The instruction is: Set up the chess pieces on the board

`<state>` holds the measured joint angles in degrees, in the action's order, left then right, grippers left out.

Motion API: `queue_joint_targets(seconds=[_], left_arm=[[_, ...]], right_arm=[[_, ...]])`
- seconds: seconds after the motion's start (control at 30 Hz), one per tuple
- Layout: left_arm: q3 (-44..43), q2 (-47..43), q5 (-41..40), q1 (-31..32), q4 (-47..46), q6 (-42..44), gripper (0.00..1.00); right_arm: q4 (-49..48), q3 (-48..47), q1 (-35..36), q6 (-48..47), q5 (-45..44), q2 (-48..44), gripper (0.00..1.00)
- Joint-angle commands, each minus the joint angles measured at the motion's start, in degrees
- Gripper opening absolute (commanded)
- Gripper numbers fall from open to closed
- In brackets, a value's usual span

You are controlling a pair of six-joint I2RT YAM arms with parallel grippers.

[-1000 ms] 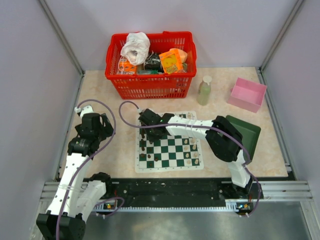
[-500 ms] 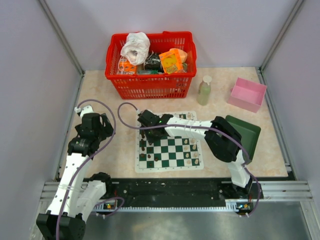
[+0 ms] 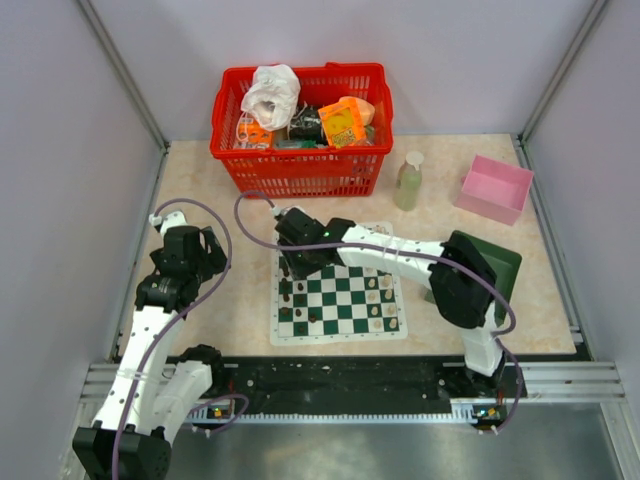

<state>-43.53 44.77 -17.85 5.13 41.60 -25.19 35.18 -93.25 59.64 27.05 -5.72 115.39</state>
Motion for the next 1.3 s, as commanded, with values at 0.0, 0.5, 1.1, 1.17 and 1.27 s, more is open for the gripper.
queue_joint_targets(seconds=[0.0, 0.5, 1.1, 1.17, 1.27], left_arm=[[-0.42, -0.04, 0.0, 0.06, -1.0, -0.03, 0.93], [-0.42, -0.04, -0.08, 0.06, -0.91, -0.03, 0.93], [-0.42, 0.05, -0.17, 0.06, -0.91, -0.03, 0.93], [-0.42, -0.12, -0.08, 0.06, -0.91, -0.03, 0.93], [-0.5, -0.04, -0.26, 0.06, -0.91, -0.03, 0.93]], right_arm=[[0.77, 4.03, 0.83, 1.16, -1.32, -9.47, 0.38], [-2.83, 16.43, 5.31, 4.68, 3.43, -11.51, 0.42], [-3.63, 17.14, 5.93, 4.68, 5.36, -6.94, 0.38], [-3.54, 17.23, 5.93, 4.77, 5.45, -6.68, 0.37], [-3.28, 17.32, 6.02, 4.77, 5.45, -6.76, 0.33]])
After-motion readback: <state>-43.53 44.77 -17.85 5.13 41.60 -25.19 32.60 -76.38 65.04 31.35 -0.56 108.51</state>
